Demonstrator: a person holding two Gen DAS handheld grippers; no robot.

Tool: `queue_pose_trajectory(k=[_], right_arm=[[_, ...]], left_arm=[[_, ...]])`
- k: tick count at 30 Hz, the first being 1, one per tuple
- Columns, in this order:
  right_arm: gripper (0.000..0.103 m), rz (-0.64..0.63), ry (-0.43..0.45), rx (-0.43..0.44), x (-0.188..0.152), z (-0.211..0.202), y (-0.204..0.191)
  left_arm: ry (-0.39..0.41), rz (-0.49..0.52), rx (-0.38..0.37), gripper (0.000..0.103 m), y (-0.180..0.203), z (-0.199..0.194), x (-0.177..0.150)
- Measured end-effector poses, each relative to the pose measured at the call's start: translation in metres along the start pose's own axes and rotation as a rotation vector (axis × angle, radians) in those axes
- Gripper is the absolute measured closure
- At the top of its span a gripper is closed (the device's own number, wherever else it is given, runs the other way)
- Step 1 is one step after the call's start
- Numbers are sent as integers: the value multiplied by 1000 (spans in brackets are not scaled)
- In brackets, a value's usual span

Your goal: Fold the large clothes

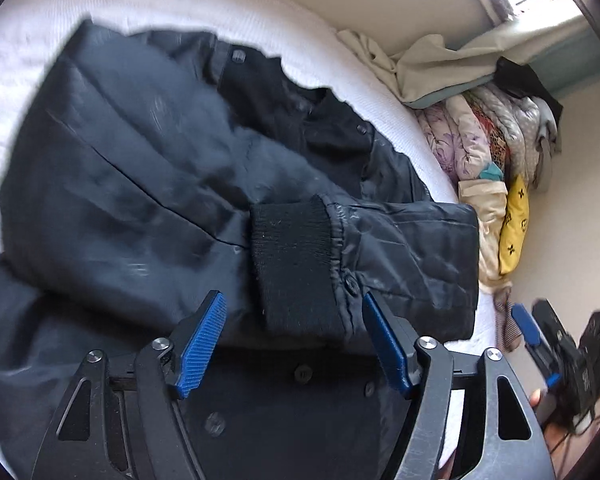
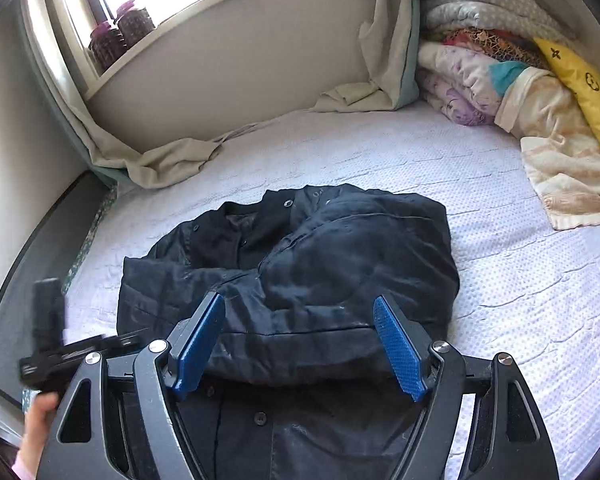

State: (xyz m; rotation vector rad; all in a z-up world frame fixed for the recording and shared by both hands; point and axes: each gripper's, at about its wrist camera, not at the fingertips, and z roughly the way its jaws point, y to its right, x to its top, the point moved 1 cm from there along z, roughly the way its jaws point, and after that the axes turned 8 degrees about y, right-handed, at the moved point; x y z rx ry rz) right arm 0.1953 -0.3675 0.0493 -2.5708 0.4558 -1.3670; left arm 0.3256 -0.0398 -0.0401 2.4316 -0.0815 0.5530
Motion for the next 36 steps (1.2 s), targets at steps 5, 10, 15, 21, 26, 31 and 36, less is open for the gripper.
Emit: queue_pose_trajectory(k=[5,10,15,21,26,31,36], right_arm=[[27,-1,-11,-6,-2,7,3],[27,19,-27,-16,-2,16,6],[27,-3,-7,-51,-1,12,8],[27,-5,26,-106,4,4,20],[28,6,8,-153,5,7,32],[34,30,-42,-183,1,17,44],[45,34,-54,-195,1,20,49]], left_arm=[[-20,-71,-69,55,-9,20,3],[-29,-80,-118,91,-10,27,3],[72,15,-67,93,9,-10,17],[229,112,101,94,5,-65,41],[196,90,281,97,-34,-55,38],[143,7,316,97,-69,-43,32],[196,27,322,97,-57,-61,30]])
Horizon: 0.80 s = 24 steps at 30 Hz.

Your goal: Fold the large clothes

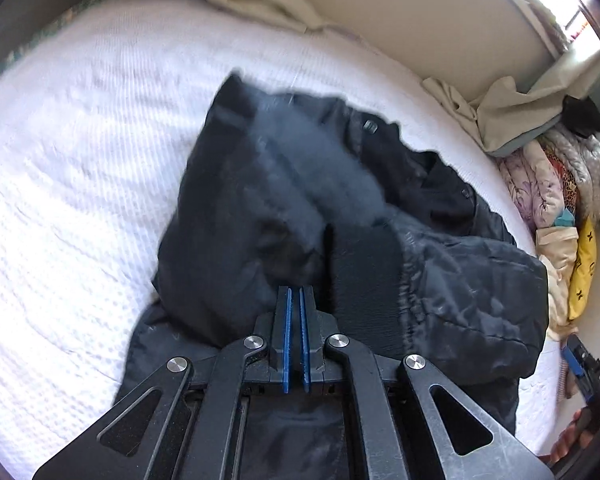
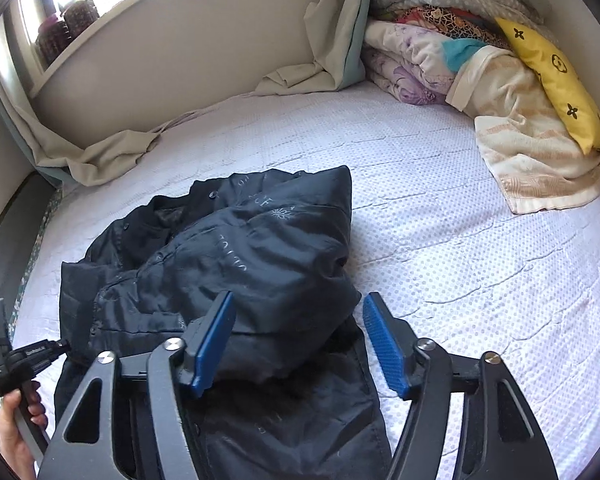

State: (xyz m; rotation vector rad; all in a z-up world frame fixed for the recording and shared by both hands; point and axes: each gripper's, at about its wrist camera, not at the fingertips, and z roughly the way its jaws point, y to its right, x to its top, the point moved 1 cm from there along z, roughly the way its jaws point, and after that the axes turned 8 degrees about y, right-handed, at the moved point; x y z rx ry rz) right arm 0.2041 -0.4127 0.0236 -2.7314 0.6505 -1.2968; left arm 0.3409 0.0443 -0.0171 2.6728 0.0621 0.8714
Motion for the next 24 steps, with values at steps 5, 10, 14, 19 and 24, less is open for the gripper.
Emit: queue_pose_trajectory(k=[5,10,14,19,24], right_arm=[[65,-36,50,1,12,9,-5],[78,-109,46,19,10,41,-20],[78,-135,-20,25,-3,69,-27],[78,-228,-71,-4,-25,89,-36],[78,-230,-96,-15,-38,105,-32]], left_arm=[[68,107,-64,93,41,-20,0],[59,235,-58,73,70,-6,-14],[50,331,31,48,77,12,-30],[13,347,52,43,70,31,-44],[30,378,74,40,70,39,-50]])
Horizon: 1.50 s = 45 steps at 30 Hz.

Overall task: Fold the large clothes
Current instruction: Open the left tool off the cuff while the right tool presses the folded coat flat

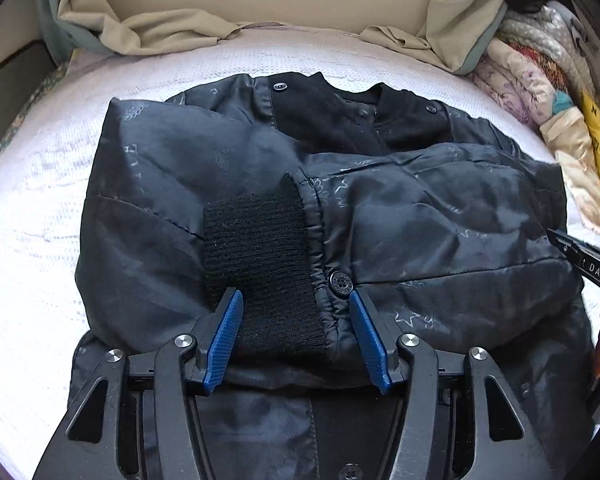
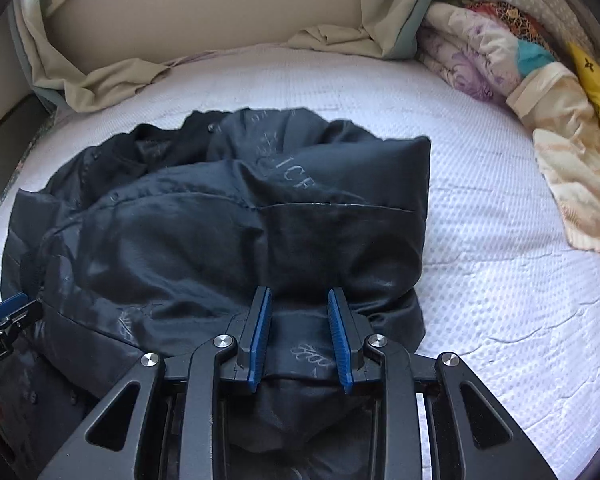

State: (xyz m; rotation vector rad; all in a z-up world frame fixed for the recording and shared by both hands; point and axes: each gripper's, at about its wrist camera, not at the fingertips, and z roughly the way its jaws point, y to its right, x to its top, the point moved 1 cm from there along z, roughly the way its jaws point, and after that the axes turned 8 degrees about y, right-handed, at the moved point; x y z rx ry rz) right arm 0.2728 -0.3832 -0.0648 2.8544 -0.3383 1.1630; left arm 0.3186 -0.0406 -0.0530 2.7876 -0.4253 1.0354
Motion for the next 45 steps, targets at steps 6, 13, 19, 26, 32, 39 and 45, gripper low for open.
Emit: queue_pose_trajectory(k=[6,13,19,26,32,39,45], right_arm=[[78,-53,22,-36,-11,15,-7],[79,-88,45,-80,-19,28,-14],[80,-71,50,-66,-17,32,-11],[70,-15,95,-74,9,-13,-18],[61,-101,119,99,6,-36,-69],[61,-182,37,20,-19,6,-84],[61,-245,84,-26,-33,21,-88]], left_arm=[[6,26,27,38,2,5,-5],[4,45,57,37,6,11,-11],[20,49,61,36,6,13,-12],[21,47,72,36,7,10,-11],[24,50,80,36,9,10,-11],[27,51,84,36,10,10,-12],[35,49,80,36,10,10,-12]])
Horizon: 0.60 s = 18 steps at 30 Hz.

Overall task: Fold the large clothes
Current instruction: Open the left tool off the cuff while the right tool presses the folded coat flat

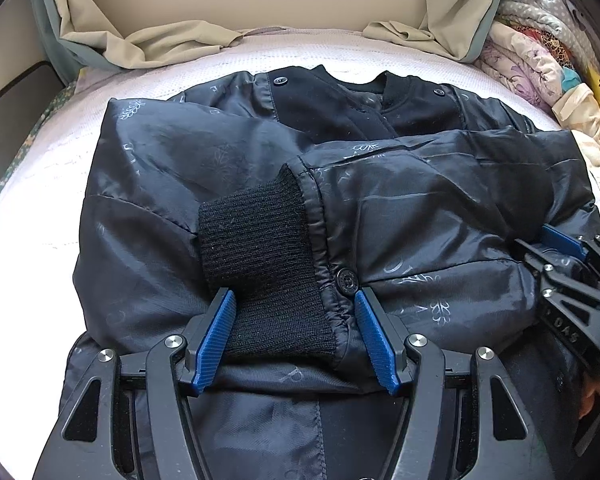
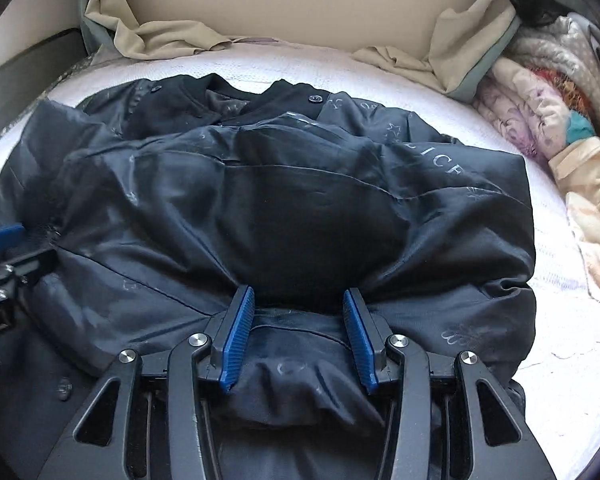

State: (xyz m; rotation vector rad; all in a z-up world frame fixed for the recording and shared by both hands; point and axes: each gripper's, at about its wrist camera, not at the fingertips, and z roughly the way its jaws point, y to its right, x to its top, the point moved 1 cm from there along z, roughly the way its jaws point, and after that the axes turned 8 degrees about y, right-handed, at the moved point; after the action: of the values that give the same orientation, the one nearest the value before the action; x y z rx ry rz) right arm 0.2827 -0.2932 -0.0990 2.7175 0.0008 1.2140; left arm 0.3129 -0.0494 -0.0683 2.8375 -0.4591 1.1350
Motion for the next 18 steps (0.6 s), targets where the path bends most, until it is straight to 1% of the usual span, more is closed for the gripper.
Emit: queue_pose_trajectory(k=[4,8,10,12,13,15,18], right_arm=[[61,24,-2,23,0,5,4],[60,38,-8,34,7,-4,6],[58,90,-27,74,15,-13,13],[55,171,-38,139,24,-27,27],[52,224,-27,178,29,-38,37],[50,284,-6,215,35,-56,52],[47,345,-7,271,36,-75,74]], left_arm=[[12,2,-7,35,0,-2,-1],[-19,-36,-47,34,-9,-8,8],[-36,-75,-61,29,-21,-16,14],[-30,-109,-83,28,-32,-25,18],[-26,-125,-92,28,-39,-31,20],[-13,-140,-88,28,-51,-43,22],[-9,-174,-103,26,-73,-59,20]])
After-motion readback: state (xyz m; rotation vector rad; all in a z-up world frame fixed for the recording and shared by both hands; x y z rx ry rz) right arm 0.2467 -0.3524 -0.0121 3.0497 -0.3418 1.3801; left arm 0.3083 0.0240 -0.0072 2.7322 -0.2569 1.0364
